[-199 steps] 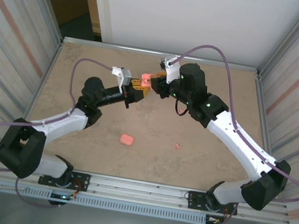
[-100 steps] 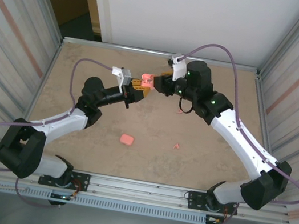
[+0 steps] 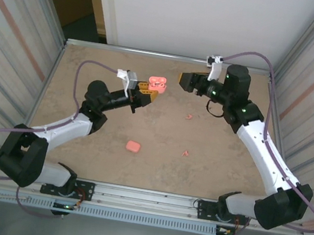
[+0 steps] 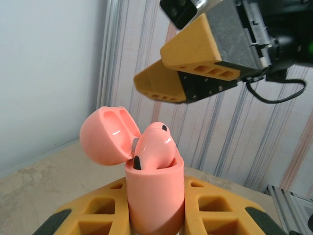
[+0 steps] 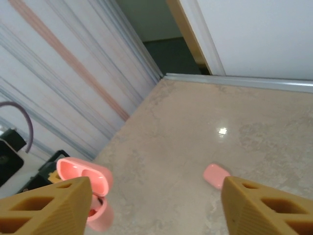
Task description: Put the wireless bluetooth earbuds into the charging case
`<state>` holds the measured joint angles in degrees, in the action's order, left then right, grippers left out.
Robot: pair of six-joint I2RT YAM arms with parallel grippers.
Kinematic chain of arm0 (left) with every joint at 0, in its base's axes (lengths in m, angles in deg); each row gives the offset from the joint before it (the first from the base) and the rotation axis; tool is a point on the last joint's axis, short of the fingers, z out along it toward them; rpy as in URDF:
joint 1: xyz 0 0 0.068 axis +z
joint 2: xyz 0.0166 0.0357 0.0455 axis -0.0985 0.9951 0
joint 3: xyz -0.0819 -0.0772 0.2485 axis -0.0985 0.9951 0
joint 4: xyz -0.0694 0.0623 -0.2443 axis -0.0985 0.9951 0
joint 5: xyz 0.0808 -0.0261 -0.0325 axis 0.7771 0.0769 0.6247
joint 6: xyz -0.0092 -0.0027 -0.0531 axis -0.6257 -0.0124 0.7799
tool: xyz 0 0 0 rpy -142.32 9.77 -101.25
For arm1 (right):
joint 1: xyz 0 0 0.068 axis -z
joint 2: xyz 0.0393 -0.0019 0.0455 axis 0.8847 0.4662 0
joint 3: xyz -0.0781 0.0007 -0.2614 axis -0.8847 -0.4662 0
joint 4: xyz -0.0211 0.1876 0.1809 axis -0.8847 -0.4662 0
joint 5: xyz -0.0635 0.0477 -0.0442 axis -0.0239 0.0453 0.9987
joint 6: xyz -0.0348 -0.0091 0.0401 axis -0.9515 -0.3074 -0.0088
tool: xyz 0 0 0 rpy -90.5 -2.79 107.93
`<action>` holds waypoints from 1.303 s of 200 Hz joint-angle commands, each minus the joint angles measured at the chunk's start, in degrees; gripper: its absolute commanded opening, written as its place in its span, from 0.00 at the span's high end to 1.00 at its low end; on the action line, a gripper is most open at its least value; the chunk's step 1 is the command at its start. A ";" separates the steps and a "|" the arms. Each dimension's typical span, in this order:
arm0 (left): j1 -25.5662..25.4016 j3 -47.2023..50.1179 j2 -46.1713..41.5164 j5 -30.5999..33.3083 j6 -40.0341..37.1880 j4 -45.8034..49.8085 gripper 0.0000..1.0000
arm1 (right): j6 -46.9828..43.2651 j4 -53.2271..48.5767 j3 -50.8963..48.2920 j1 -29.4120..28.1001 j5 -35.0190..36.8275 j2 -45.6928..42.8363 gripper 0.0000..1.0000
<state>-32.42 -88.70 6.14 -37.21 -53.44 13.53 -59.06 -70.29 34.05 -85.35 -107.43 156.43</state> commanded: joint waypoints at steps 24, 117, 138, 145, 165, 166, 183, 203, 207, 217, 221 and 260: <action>-0.44 -2.55 1.07 -2.49 2.89 -5.21 1.00 | 10.76 11.01 -5.33 3.67 -9.97 -2.58 0.16; -0.53 -3.61 2.42 -3.10 5.90 -7.74 1.00 | 14.09 15.00 -4.28 1.58 -18.66 0.12 0.00; -0.66 -3.61 2.27 -3.10 6.00 -7.79 1.00 | 13.27 14.26 -3.54 0.44 -19.28 0.84 0.00; -0.66 -3.66 2.25 -3.12 6.02 -7.74 1.00 | 13.03 14.13 -3.25 0.06 -19.61 1.11 0.00; -0.76 -3.61 2.30 -3.10 6.00 -7.76 1.00 | 12.25 13.18 -2.28 -0.91 -20.11 1.96 0.00; -0.80 -3.61 2.27 -3.07 6.04 -7.80 1.00 | 12.18 13.12 -2.22 -0.93 -20.16 2.05 0.00; -0.82 -3.61 2.22 -3.11 6.08 -7.75 1.00 | 11.41 12.54 -1.60 -1.46 -20.43 2.40 0.00; -0.88 -3.61 2.16 -3.04 6.08 -7.80 1.00 | 11.13 12.63 -1.02 -2.08 -21.02 2.97 0.00; -0.92 -3.59 2.22 -2.99 6.08 -7.77 1.00 | 11.05 12.65 -0.86 -2.21 -21.12 3.06 0.00; -0.88 -3.61 2.25 -2.95 6.07 -7.80 1.00 | 10.93 12.62 -0.53 -2.57 -21.46 3.36 0.00; -1.00 -3.59 2.24 -2.95 6.08 -7.81 1.00 | 10.87 12.61 -0.34 -2.68 -21.59 3.54 0.00; -1.00 -3.61 2.29 -2.79 5.99 -7.83 1.00 | 10.42 12.53 1.23 -4.17 -22.31 5.00 0.00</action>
<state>-33.05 -90.47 8.70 -39.54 -47.94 8.24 -47.30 -57.86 32.87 -88.52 -127.98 160.41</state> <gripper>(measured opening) 0.222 0.999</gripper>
